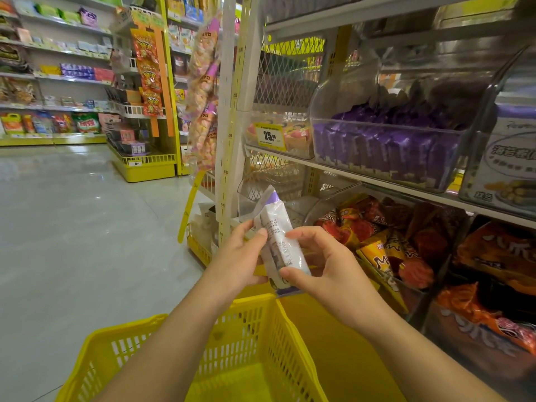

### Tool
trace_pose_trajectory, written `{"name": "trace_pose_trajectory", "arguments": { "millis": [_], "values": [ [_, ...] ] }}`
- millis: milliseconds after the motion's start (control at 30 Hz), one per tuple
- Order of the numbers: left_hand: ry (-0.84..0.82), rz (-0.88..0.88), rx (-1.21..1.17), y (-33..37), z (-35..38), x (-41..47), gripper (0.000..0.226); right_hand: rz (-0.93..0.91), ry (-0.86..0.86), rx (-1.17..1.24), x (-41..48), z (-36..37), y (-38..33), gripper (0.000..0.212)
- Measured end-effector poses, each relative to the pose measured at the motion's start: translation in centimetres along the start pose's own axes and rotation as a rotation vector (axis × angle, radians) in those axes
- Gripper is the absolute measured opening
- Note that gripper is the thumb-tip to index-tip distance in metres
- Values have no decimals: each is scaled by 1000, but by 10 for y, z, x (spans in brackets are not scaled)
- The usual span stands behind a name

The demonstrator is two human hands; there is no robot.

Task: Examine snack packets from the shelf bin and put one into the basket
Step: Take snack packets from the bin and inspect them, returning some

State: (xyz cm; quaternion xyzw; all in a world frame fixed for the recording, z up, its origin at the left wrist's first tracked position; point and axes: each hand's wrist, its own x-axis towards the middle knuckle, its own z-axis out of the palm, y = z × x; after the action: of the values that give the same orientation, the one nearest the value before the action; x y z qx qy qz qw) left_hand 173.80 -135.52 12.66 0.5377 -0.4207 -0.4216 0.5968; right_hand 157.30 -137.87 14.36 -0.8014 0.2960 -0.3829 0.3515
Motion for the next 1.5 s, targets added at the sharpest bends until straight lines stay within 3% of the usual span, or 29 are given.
{"name": "trace_pose_trajectory", "arguments": {
  "millis": [100, 167, 200, 300, 367, 467, 567, 733, 933, 1067, 1200, 1267, 1367, 1500],
  "values": [
    [-275, -21, -85, 19, 7, -22, 58, -18, 71, 7, -9, -3, -11, 64],
    [-322, -7, -83, 32, 15, -35, 74, -50, 45, 15, -17, -5, -21, 67],
    [-302, 12, -66, 38, 18, -40, 71, -68, 1, 22, -21, -7, -27, 63],
    [-221, 48, -70, 58, 21, -54, 37, -91, -95, 23, -30, -27, -51, 45],
    [-218, 104, -31, 72, 21, -62, 35, -116, -59, -20, -32, -50, -69, 41],
    [-278, 255, 188, 102, 24, -78, 34, -178, 80, -159, -33, -92, -101, 54],
    [-376, 408, 397, 135, 40, -93, 30, -121, 41, -189, -39, -133, -134, 70],
    [-417, 635, 680, 184, 81, -101, 22, -53, -4, -180, -57, -205, -182, 29],
    [-286, 898, 832, 213, 139, -88, 19, 16, -168, -164, -76, -255, -193, 16],
    [-81, 1062, 823, 229, 183, -61, 33, -121, 99, -317, -72, -293, -186, 21],
    [-7, 1100, 852, 244, 221, -22, 40, -189, 382, -728, -69, -337, -175, 33],
    [-45, 1057, 886, 247, 236, -1, 36, -60, 501, -897, -65, -355, -164, 30],
    [-89, 1025, 974, 251, 260, 28, 31, 183, 550, -1024, -50, -380, -150, 35],
    [-140, 991, 1030, 258, 294, 66, 32, 380, 525, -980, -17, -405, -138, 42]
  ]
}}
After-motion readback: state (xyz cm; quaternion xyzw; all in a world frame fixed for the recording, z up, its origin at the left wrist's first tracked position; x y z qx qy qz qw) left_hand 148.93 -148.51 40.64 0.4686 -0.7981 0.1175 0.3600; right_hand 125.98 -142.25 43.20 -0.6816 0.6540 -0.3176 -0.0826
